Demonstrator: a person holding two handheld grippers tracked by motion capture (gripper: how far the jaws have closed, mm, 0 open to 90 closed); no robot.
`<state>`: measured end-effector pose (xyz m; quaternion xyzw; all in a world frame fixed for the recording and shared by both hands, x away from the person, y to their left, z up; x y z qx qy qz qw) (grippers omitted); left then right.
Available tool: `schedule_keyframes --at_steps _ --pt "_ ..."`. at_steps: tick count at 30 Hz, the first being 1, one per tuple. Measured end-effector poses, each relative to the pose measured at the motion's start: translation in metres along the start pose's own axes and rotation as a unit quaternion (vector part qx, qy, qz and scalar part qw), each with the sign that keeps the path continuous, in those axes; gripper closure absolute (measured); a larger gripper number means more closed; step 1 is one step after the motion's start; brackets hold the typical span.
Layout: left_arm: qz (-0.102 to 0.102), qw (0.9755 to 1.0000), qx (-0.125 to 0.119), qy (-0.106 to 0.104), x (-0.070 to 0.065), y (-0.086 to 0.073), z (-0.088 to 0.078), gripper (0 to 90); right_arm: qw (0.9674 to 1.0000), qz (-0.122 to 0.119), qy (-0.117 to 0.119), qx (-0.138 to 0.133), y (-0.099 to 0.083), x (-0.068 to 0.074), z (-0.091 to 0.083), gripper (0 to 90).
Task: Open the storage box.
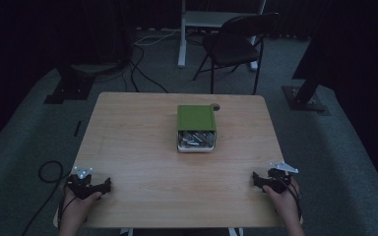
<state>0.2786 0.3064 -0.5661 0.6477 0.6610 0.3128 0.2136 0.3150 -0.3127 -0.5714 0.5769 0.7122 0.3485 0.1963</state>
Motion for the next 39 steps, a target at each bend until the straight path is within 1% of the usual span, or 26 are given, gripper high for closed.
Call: schedule_keyframes --at_steps 7,10,14,20,22,23,24,25,26,27,28,30,31,33,34,37,39 --pt "0.004 1.0 0.0 -0.004 -0.001 -0.001 -0.001 1.7 1.0 0.0 0.0 0.0 0.0 0.0 0.0 10.5" --pt "0.016 0.9998 -0.002 -0.014 -0.002 -0.001 -0.002 1.8 1.0 -0.001 0.001 0.0 0.0 0.0 0.0 10.5" --pt "0.024 0.9995 -0.003 -0.021 -0.003 -0.002 -0.002 1.8 1.0 -0.001 0.001 0.0 0.0 0.0 0.0 10.5" --pt "0.048 0.9983 -0.009 -0.032 -0.009 -0.001 -0.003 1.8 1.0 -0.001 0.001 0.0 0.0 0.0 0.0 10.5" --pt "0.052 0.9978 -0.014 -0.039 -0.013 0.0 -0.003 1.8 1.0 -0.001 0.001 0.0 0.0 0.0 0.0 10.5" --pt "0.052 0.9978 -0.014 -0.039 -0.013 0.0 -0.003 1.8 1.0 -0.001 0.001 0.0 0.0 0.0 0.0 10.5" --pt "0.061 0.9971 -0.014 -0.044 -0.017 0.002 -0.003 1.8 1.0 -0.001 0.001 0.0 0.0 0.0 0.0 10.5" --pt "0.061 0.9967 -0.021 -0.048 -0.019 0.003 -0.002 2.1 1.0 -0.001 0.001 0.0 0.0 0.0 0.0 10.5" --pt "0.06 0.9966 -0.022 -0.051 -0.02 0.004 -0.002 2.6 1.0 -0.001 0.001 0.0 0.0 0.0 0.0 10.5" --pt "0.06 0.9966 -0.022 -0.051 -0.02 0.004 -0.002 2.6 1.0 -0.001 0.001 0.0 0.0 0.0 0.0 10.5" --pt "0.069 0.9958 -0.025 -0.055 -0.024 0.005 -0.002 2.6 1.0 -0.001 0.001 0.0 0.0 0.0 0.0 10.5" --pt "0.078 0.9952 -0.027 -0.052 -0.027 0.006 -0.003 2.6 1.0 -0.001 0.001 0.0 0.0 0.0 0.0 10.5" --pt "0.085 0.9946 -0.028 -0.054 -0.03 0.007 -0.003 2.6 1.0 -0.001 0.001 0.0 0.0 0.0 0.0 10.5" --pt "0.085 0.9944 -0.029 -0.055 -0.031 0.008 -0.003 2.6 1.0 -0.001 0.001 0.0 0.0 0.0 0.0 10.5" --pt "0.1 0.9927 -0.033 -0.059 -0.036 0.009 -0.003 2.6 1.0 -0.001 0.001 0.0 0.0 0.0 0.0 10.5" --pt "0.111 0.9908 -0.038 -0.067 -0.043 0.012 -0.003 2.6 1.0 -0.001 0.001 0.0 0.0 0.0 0.0 10.5" --pt "0.113 0.9905 -0.039 -0.068 -0.045 0.012 -0.003 2.6 1.0 -0.001 0.001 0.0 0.0 0.0 0.0 10.5"
Point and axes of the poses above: each handheld gripper's, and its own axes: z roughly forward along the jaws, y roughly out of its top, x roughly to its left, the point moved 1 cm from there along z, roughly forward along the jaws, and after that the axes turned 9 degrees about y, right-handed, at the moved point
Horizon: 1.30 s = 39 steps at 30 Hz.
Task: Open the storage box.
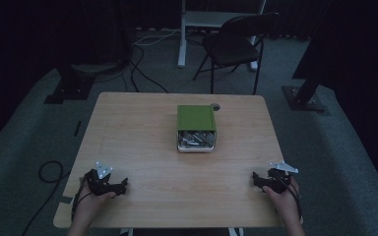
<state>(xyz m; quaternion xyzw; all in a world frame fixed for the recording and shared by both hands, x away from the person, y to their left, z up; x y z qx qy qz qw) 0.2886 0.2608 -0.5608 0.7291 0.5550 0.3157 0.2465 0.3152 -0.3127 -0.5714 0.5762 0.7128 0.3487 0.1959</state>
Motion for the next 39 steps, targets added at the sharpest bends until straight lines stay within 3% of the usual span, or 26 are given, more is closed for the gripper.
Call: schedule_keyframes --at_steps 18,30,34,35,36,39 --pt "0.059 0.9974 -0.024 -0.034 -0.04 0.024 0.008 2.6 1.0 0.0 0.0 0.0 0.0 0.0 0.0 10.5" --pt "0.121 0.9901 -0.055 -0.044 -0.073 0.046 0.01 2.6 1.0 0.0 0.0 0.0 0.0 0.0 0.0 10.4" --pt "0.133 0.9883 -0.059 -0.045 -0.079 0.05 0.01 2.6 1.0 0.0 0.0 0.0 0.0 0.0 0.0 10.5" --pt "0.146 0.9861 -0.067 -0.044 -0.085 0.053 0.01 2.6 1.0 0.0 0.0 0.0 0.0 0.0 0.0 10.4" --pt "0.146 0.9861 -0.067 -0.044 -0.085 0.053 0.01 2.6 1.0 0.0 0.0 0.0 0.0 0.0 0.0 10.4" --pt "0.167 0.9824 -0.074 -0.041 -0.093 0.057 0.01 2.6 1.0 0.0 0.0 0.0 0.0 0.0 0.0 10.5"
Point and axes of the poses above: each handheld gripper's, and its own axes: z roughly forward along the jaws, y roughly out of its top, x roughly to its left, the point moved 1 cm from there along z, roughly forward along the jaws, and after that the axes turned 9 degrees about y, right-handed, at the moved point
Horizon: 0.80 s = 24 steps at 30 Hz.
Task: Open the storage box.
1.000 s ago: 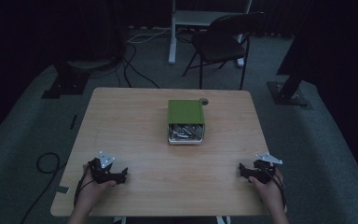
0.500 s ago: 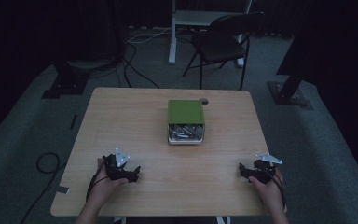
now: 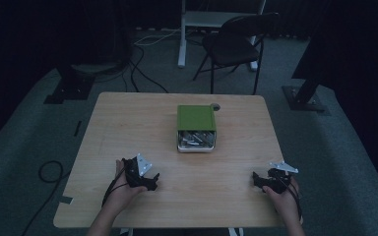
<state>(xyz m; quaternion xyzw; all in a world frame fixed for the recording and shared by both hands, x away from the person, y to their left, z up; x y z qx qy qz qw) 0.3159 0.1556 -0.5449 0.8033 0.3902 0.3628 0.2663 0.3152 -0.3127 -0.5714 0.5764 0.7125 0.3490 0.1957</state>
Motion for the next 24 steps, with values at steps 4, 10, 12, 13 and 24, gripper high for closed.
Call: schedule_keyframes --at_steps 4,10,12,13,24 --pt "0.022 0.9997 -0.007 -0.002 -0.008 0.008 0.001 2.6 1.0 0.0 0.0 0.0 0.0 0.0 0.0 10.5" --pt "0.052 0.9984 -0.022 0.0 -0.019 0.019 0.003 2.6 1.0 0.0 0.0 0.0 0.0 0.0 0.0 10.5" --pt "0.068 0.9974 -0.024 0.007 -0.023 0.021 0.004 2.6 1.0 0.0 0.0 0.0 0.0 0.0 0.0 10.5" --pt "0.076 0.9968 -0.025 0.007 -0.025 0.023 0.005 2.6 1.0 0.0 0.0 0.0 0.0 0.0 0.0 10.5" --pt "0.131 0.9899 -0.053 0.01 -0.046 0.038 0.006 2.6 1.0 0.001 0.0 0.0 0.0 0.0 0.0 10.5"
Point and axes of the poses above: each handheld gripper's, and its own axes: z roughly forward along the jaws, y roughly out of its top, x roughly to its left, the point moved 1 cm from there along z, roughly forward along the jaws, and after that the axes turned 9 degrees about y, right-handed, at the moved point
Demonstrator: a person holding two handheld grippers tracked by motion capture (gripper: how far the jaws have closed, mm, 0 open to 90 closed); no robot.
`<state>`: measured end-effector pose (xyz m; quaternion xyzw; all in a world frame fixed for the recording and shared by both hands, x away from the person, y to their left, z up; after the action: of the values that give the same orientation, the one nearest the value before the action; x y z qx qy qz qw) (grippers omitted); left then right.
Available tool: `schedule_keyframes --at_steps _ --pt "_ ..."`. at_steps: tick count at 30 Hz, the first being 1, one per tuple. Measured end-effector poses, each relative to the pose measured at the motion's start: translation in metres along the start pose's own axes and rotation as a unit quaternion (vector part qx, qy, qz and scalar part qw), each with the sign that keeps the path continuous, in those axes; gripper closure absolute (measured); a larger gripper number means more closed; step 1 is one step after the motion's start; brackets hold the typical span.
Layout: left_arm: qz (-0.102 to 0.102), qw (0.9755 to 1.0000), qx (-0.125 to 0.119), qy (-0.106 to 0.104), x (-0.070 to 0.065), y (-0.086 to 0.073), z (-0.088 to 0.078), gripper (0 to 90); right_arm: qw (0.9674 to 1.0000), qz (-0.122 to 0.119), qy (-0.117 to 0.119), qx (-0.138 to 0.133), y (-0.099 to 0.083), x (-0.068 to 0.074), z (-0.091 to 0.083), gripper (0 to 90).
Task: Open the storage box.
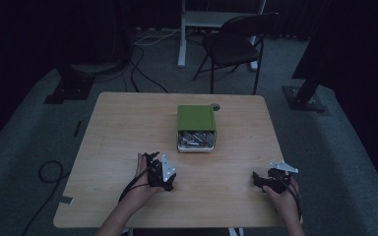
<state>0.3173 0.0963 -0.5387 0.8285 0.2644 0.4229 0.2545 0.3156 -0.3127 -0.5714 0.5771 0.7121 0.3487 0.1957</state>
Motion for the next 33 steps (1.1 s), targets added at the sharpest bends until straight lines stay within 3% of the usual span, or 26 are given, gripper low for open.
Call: schedule_keyframes --at_steps 7,17,22,23,24,25,27,29,31,33 --pt "0.057 0.9981 -0.023 -0.003 -0.012 0.012 0.003 2.6 1.0 0.0 0.0 0.0 0.0 0.0 0.0 10.5" --pt "0.096 0.9943 -0.047 -0.005 -0.022 0.027 0.008 5.0 1.0 0.0 0.0 0.0 0.0 0.0 0.0 10.4" --pt "0.128 0.99 -0.06 0.006 -0.026 0.033 0.014 11.7 1.0 0.0 0.0 0.0 0.0 0.0 0.0 10.5" --pt "0.139 0.9881 -0.063 0.021 -0.027 0.035 0.016 14.2 1.0 0.0 0.0 0.0 0.0 0.0 0.0 10.5" --pt "0.161 0.9838 -0.069 0.039 -0.026 0.036 0.017 14.2 1.0 0.0 0.0 0.0 0.0 0.0 0.0 10.5" --pt "0.17 0.9815 -0.076 0.044 -0.026 0.038 0.019 16.6 1.0 0.0 0.0 0.0 0.0 0.0 0.0 10.5" --pt "0.161 0.9824 -0.087 0.036 -0.025 0.041 0.023 22.1 1.0 0.0 0.0 0.0 0.0 0.0 0.0 10.5" --pt "0.167 0.9811 -0.09 0.037 -0.025 0.042 0.026 28.3 1.0 0.0 0.0 0.0 0.0 0.0 0.0 10.5" --pt "0.162 0.9818 -0.091 0.04 -0.025 0.042 0.029 35.4 1.0 0.0 0.0 0.0 0.0 0.0 0.0 10.5" --pt "0.179 0.9784 -0.089 0.054 -0.025 0.042 0.033 41.5 1.0 0.0 0.0 0.0 0.0 0.0 0.0 10.5"
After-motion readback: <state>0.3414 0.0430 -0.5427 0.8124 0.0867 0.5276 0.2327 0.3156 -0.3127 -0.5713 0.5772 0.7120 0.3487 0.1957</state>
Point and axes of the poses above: each handheld gripper's, and its own axes: z roughly forward along the jaws, y roughly out of its top, x roughly to its left, the point moved 1 cm from there along z, roughly forward along the jaws, and after that the axes turned 9 degrees about y, right-handed, at the moved point
